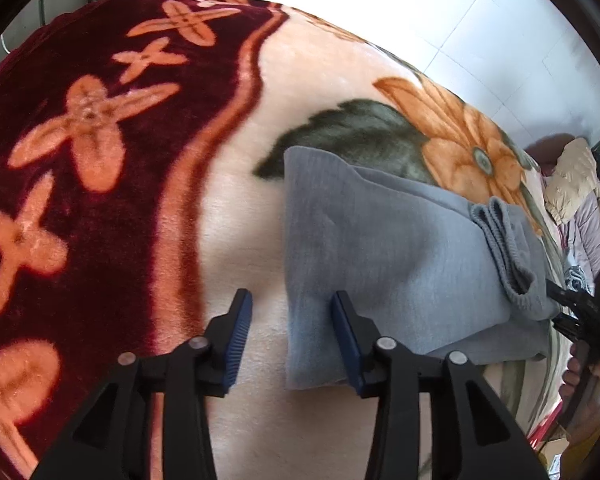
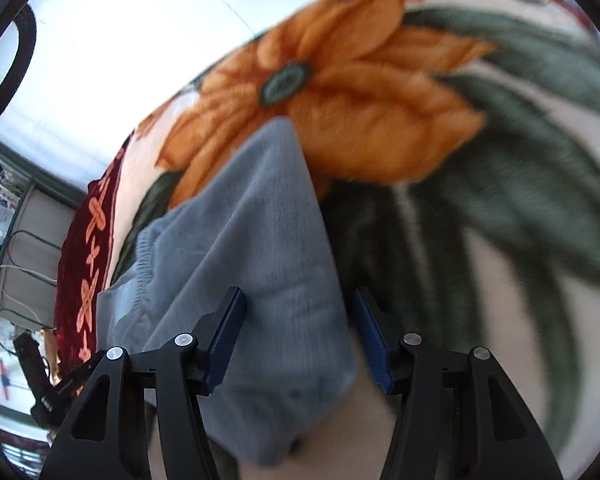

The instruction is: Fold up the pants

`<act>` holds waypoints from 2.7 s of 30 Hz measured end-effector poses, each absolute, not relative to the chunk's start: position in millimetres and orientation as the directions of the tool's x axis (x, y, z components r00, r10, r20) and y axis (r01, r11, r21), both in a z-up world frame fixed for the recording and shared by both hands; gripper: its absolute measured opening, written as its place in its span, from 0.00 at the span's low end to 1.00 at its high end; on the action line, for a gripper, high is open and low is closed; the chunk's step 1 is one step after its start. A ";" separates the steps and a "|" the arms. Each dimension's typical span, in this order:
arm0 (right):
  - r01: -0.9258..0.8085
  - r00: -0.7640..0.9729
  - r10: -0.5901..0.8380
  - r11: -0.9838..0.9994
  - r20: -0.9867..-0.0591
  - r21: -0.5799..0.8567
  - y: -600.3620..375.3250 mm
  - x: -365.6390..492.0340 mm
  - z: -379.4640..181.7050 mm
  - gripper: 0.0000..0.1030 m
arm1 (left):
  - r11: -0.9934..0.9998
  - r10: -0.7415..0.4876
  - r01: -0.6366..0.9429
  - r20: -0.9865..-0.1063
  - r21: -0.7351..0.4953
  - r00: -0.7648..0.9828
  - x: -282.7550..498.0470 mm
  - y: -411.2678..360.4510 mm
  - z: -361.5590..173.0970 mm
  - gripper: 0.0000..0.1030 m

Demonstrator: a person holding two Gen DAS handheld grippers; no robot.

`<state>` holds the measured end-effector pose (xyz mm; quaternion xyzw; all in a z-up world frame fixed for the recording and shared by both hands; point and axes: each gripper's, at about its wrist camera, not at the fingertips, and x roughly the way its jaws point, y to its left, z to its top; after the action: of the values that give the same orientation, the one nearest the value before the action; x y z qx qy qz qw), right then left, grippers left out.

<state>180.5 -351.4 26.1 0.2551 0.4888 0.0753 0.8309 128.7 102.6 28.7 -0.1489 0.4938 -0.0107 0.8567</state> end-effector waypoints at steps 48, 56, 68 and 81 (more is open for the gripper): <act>-0.468 0.351 0.528 0.814 -0.773 0.344 9.0 145.2 100.7 0.25 | 0.952 -0.085 -0.214 -0.860 -0.219 0.503 96.1 180.2 53.1 0.47; -0.354 0.521 0.386 0.909 -0.761 0.218 -74.4 147.4 120.1 0.37 | 0.947 -0.170 -0.140 -0.823 -0.288 0.542 115.9 149.4 80.9 0.53; -0.170 0.474 0.377 0.926 -0.796 0.337 -134.2 179.7 57.9 0.63 | 0.934 -0.232 -0.147 -0.864 -0.327 0.447 163.4 112.2 37.8 0.73; -0.121 0.405 0.557 0.819 -0.725 0.562 -150.5 176.5 20.0 0.48 | 0.849 -0.391 -0.159 -0.801 -0.504 0.453 148.3 109.1 14.1 0.39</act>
<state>176.5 -150.5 20.0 0.2166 0.5035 0.2092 0.8098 148.3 109.1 14.1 -0.2651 0.5182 -0.0717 0.8100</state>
